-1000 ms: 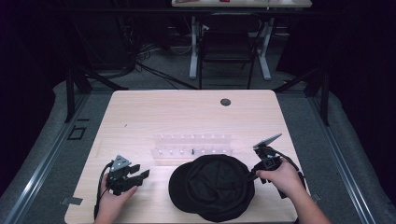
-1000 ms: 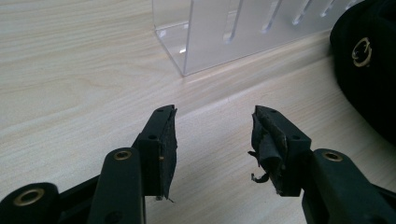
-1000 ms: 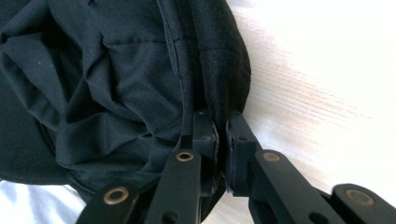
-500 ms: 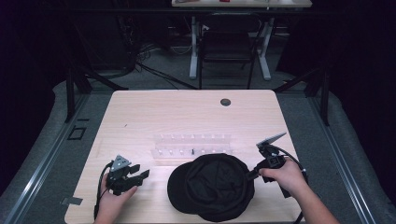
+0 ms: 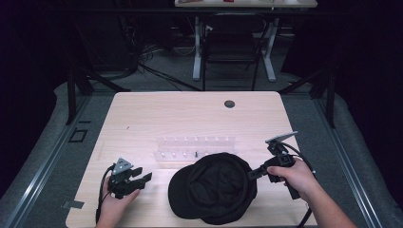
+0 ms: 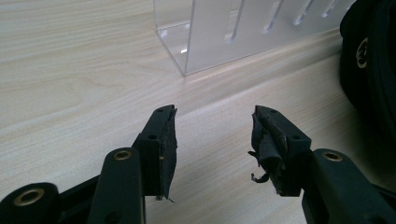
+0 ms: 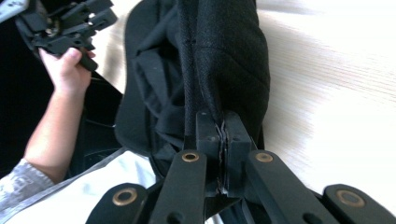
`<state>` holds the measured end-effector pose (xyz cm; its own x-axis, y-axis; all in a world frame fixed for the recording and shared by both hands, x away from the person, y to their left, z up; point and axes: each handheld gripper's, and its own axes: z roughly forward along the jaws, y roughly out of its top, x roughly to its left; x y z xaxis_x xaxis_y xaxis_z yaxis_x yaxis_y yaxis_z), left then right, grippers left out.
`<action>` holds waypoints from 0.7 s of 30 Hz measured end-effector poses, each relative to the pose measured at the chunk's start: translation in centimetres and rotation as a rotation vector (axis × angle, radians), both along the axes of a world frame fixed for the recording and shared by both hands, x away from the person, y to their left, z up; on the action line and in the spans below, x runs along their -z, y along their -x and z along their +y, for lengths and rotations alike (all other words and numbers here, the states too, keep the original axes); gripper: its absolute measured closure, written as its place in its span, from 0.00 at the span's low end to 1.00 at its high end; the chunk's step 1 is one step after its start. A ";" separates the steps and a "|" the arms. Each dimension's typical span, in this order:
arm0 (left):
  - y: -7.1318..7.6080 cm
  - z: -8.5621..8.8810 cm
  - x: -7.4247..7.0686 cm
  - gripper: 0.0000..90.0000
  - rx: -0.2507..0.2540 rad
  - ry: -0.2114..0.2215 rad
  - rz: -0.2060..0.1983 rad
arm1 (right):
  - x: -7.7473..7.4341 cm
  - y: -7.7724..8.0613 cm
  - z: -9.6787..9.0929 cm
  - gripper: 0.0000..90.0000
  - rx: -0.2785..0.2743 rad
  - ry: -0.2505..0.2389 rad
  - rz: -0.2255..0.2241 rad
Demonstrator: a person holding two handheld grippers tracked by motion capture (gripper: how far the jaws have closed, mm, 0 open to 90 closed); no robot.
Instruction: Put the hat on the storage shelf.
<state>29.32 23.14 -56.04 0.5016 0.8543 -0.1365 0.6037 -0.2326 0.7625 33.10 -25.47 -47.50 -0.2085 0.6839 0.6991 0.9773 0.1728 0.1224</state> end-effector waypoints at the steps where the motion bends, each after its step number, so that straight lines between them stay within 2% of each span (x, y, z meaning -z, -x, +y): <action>1: 0.0 0.0 0.0 0.55 -0.001 0.000 0.000 | -0.1 0.0 0.0 0.98 0.000 -0.017 -0.006; 6: 0.0 0.0 0.0 0.55 -0.003 0.003 -0.001 | -0.7 -0.1 0.0 0.98 -0.007 -0.076 0.019; 11: 0.0 0.0 0.1 0.56 -0.004 0.004 -0.001 | -1.3 0.0 0.1 0.98 0.003 -0.133 0.017; 14: 0.0 0.0 0.1 0.56 -0.005 0.004 -0.001 | -1.8 0.0 0.2 0.98 0.013 -0.153 0.012; 21: 0.0 0.0 0.1 0.56 -0.004 0.001 -0.002 | -3.2 0.1 0.5 0.98 -0.001 -0.188 0.000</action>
